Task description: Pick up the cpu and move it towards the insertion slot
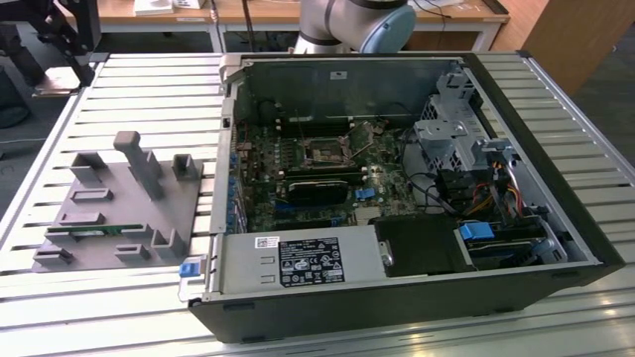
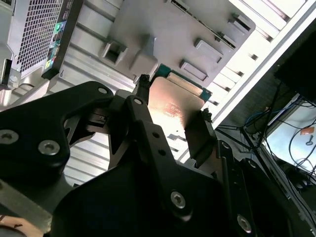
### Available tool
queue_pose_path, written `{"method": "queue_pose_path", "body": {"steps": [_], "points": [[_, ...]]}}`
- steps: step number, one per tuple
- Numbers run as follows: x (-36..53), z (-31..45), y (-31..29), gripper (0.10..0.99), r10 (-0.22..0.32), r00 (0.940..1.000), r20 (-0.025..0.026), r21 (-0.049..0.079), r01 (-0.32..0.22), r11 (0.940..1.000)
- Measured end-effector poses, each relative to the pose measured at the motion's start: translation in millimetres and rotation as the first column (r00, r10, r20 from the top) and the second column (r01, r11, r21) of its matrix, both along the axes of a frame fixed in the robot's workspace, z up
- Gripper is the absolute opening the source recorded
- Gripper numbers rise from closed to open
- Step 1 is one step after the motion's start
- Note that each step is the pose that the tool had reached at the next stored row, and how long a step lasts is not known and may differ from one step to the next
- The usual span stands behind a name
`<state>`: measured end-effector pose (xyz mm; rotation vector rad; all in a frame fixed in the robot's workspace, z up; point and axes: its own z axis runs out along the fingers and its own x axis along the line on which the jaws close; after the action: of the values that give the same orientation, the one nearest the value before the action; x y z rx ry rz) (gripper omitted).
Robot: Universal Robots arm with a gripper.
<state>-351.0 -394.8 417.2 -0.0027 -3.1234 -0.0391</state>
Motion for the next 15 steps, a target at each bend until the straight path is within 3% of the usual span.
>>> {"method": "queue_pose_path", "body": {"steps": [15], "points": [[19.2, 0.0, 0.6, 0.541, 0.000, 1.0000, 0.0000, 0.000, 0.000, 1.0000]]}}
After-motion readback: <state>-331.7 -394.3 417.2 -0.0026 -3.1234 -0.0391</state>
